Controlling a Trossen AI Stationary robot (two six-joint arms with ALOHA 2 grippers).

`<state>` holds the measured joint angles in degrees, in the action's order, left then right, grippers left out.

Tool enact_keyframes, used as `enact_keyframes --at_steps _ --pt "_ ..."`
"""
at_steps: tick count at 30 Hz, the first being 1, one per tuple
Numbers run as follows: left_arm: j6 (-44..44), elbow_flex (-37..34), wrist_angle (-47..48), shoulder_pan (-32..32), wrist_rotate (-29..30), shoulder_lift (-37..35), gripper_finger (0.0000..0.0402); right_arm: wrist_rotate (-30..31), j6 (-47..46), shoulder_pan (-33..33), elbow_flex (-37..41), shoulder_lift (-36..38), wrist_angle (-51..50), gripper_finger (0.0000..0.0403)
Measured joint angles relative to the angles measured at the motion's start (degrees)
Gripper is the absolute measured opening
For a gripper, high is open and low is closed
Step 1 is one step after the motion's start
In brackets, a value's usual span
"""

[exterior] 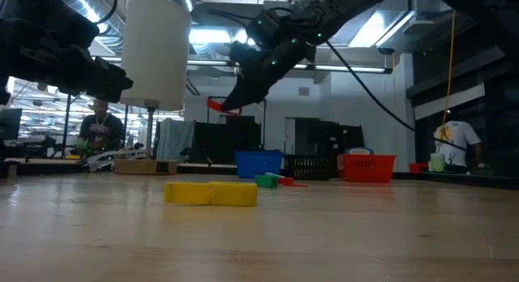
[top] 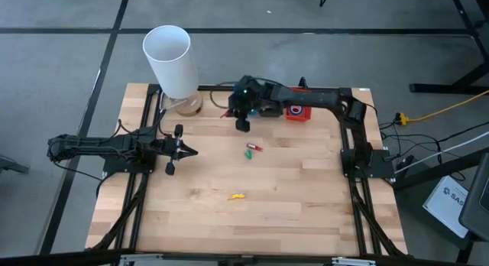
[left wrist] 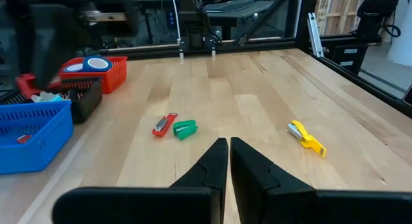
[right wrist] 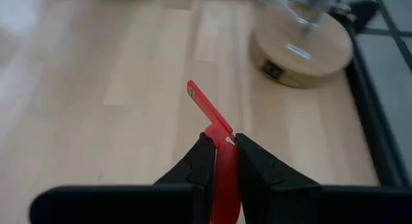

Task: Pick and place Stapler, Stapler remover, tape
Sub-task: Put the left red stapler into the blue bin, then put the yellow stapler into the blue bin

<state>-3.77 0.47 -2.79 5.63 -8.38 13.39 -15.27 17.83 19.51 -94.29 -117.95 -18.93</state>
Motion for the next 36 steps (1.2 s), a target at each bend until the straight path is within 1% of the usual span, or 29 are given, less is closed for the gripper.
enact_keyframes --at_steps 10,16,21,27,30,36 --pt "0.0 0.0 0.0 0.0 0.0 0.0 0.0015 0.7 -5.6 8.9 0.6 0.2 1.0 0.0046" --pt "0.0 0.0 0.0 0.0 0.0 0.0 0.0016 0.8 -9.6 13.2 6.2 0.2 5.0 0.0046" --pt "0.0 0.0 0.0 0.0 0.0 0.0 0.0016 0.7 -11.6 15.2 11.1 0.2 8.8 0.005" --pt "0.0 0.0 0.0 0.0 0.0 0.0 0.0015 0.6 -12.1 16.2 14.9 0.2 10.8 0.0083" --pt "0.0 0.0 0.0 0.0 0.0 0.0 0.0016 -0.6 -12.9 16.3 15.2 0.2 11.0 0.0104" --pt "0.0 0.0 0.0 0.0 0.0 0.0 0.0015 -0.9 -11.6 16.3 14.8 0.2 10.9 0.0163"
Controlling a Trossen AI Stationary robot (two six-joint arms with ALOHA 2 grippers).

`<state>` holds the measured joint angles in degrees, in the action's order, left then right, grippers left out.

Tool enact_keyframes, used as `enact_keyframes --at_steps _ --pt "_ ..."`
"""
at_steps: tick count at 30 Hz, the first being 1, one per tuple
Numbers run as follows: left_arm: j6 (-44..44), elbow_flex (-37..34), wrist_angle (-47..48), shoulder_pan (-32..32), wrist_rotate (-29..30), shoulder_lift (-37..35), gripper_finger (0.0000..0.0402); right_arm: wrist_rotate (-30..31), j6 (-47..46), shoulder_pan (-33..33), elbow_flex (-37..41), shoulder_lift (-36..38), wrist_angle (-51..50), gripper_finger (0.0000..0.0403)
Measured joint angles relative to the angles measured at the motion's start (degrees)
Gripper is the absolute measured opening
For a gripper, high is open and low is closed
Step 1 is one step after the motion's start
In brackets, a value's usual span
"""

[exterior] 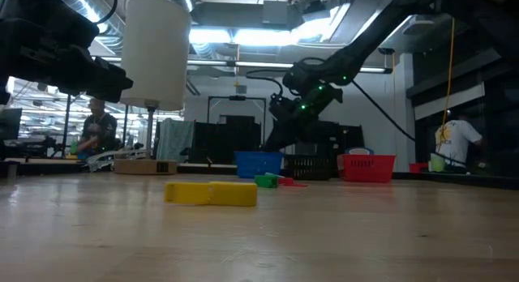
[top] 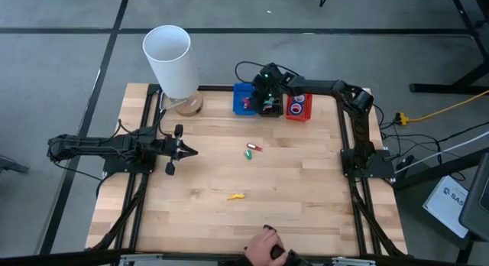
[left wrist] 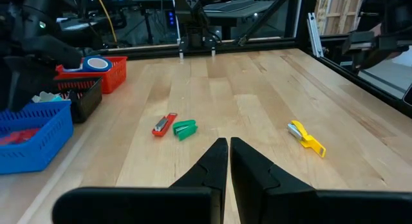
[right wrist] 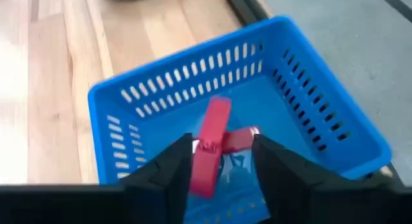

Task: Pick and place Stapler, Stapler remover, tape
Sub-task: Put the yellow stapler into the blue bin

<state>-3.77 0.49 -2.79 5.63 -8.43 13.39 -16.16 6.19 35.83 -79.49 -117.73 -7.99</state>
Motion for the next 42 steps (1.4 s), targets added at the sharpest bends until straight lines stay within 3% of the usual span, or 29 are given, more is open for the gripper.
enact_keyframes --at_steps 6,11,20,42 --pt "0.0 0.0 0.0 0.0 0.0 0.0 0.0015 0.0 -1.0 -0.9 -2.9 0.1 -1.0 0.0225" --pt "0.0 0.0 0.0 0.0 0.0 0.0 0.0015 -2.9 -1.3 -2.7 -5.9 0.5 -2.7 0.0248" --pt "0.0 0.0 0.0 0.0 0.0 0.0 0.0015 -8.1 -1.7 -9.4 -8.6 0.6 -5.2 0.0248" --pt "0.0 0.0 0.0 0.0 0.0 0.0 0.0015 -5.9 3.5 -27.3 -8.4 0.6 -8.8 0.0249"
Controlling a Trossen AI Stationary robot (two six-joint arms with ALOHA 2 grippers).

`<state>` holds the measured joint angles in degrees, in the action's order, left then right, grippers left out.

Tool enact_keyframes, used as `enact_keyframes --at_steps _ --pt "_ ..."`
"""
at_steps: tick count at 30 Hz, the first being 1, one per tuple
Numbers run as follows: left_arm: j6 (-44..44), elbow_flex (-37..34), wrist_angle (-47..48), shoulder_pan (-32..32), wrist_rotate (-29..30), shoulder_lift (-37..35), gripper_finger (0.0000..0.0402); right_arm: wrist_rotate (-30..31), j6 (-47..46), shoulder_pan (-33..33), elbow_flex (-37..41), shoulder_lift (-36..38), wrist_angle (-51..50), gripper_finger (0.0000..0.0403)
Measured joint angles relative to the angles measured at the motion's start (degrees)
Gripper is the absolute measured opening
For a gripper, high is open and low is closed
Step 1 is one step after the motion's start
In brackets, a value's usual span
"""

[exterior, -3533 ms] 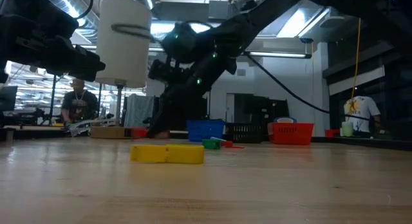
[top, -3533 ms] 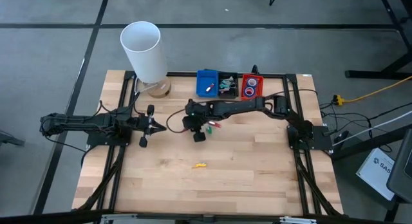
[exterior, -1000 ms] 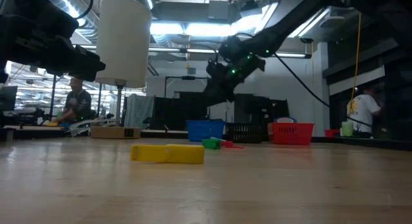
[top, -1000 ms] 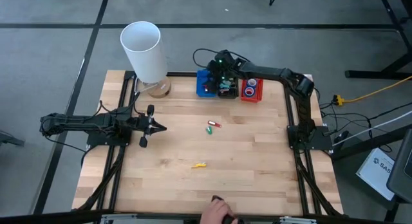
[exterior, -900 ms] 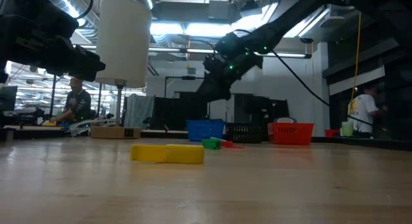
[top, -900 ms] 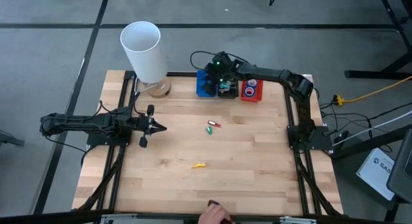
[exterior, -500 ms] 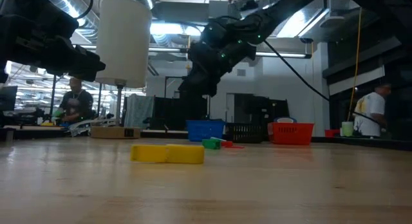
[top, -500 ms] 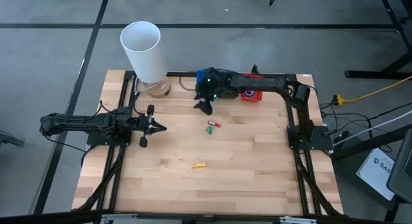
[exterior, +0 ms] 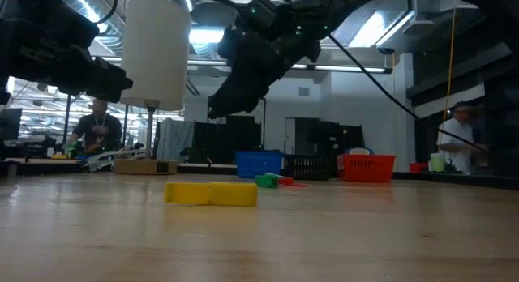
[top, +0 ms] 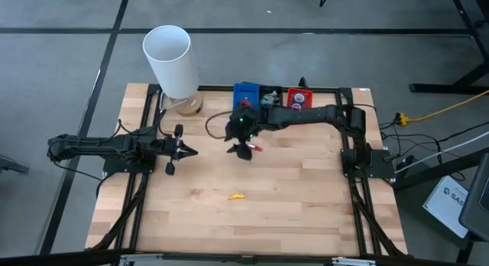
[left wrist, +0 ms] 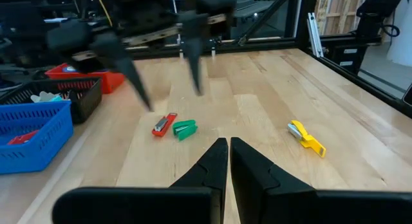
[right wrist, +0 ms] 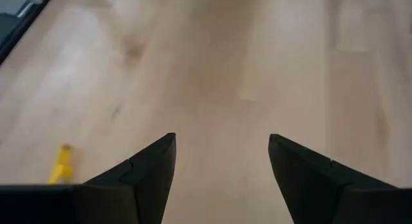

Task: Pick and place Stapler, Stapler remover, tape
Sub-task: Put the yellow stapler into the blue bin

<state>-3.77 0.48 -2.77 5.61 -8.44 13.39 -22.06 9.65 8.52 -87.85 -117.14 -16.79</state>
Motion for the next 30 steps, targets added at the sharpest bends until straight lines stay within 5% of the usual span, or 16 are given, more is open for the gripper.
enact_keyframes --at_steps 18,24,30 --pt "0.0 0.0 0.0 0.0 0.0 0.0 0.0016 9.7 -4.8 -20.2 0.1 -3.1 -2.0 0.0249" --pt "0.0 0.0 0.0 0.0 0.0 0.0 0.0015 17.8 -10.7 -22.9 0.1 -6.5 -1.2 0.0249" --pt "0.0 0.0 0.0 0.0 0.0 0.0 0.0015 18.6 -11.7 -24.0 0.1 -8.3 -1.7 0.0249"
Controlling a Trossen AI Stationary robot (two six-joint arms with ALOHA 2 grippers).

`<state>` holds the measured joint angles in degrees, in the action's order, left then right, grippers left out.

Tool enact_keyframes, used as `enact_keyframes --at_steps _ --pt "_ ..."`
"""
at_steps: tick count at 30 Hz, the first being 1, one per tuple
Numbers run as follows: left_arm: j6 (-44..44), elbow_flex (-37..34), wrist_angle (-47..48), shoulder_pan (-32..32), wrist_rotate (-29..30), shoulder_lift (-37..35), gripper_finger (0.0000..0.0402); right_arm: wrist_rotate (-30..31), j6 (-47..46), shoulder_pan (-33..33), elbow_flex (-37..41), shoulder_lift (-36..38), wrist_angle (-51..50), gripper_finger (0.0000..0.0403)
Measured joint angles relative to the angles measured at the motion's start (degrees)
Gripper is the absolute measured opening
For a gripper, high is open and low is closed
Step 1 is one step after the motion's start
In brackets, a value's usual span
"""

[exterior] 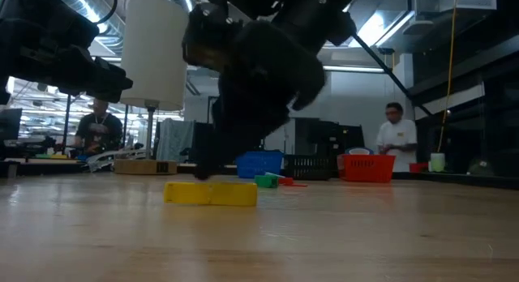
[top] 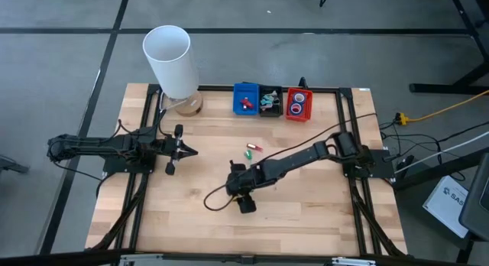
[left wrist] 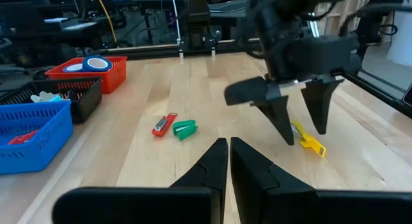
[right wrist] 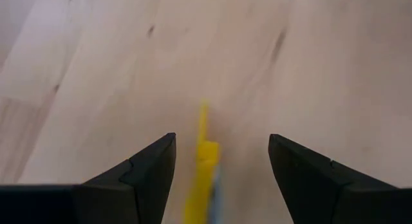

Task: Pick and place Stapler, Stapler remover, tape
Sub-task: Put the yellow stapler into the blue bin

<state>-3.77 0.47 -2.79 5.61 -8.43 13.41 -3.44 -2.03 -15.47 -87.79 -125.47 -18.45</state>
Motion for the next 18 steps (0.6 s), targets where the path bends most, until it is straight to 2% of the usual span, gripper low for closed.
enact_keyframes --at_steps 6,9,12,18 --pt "0.0 0.0 0.0 0.0 0.0 0.0 0.0016 0.3 -2.6 -1.4 0.0 -2.1 0.7 0.0248" --pt "0.0 0.0 0.0 0.0 0.0 0.0 0.0015 2.3 -2.4 -2.0 -0.1 -2.5 0.6 0.0235" --pt "0.0 0.0 0.0 0.0 0.0 0.0 0.0015 3.4 -2.5 -2.0 -0.2 -2.6 0.2 0.0198" --pt "0.0 0.0 0.0 0.0 0.0 0.0 0.0015 4.3 -5.3 -1.8 -0.2 -2.6 0.0 0.0099"
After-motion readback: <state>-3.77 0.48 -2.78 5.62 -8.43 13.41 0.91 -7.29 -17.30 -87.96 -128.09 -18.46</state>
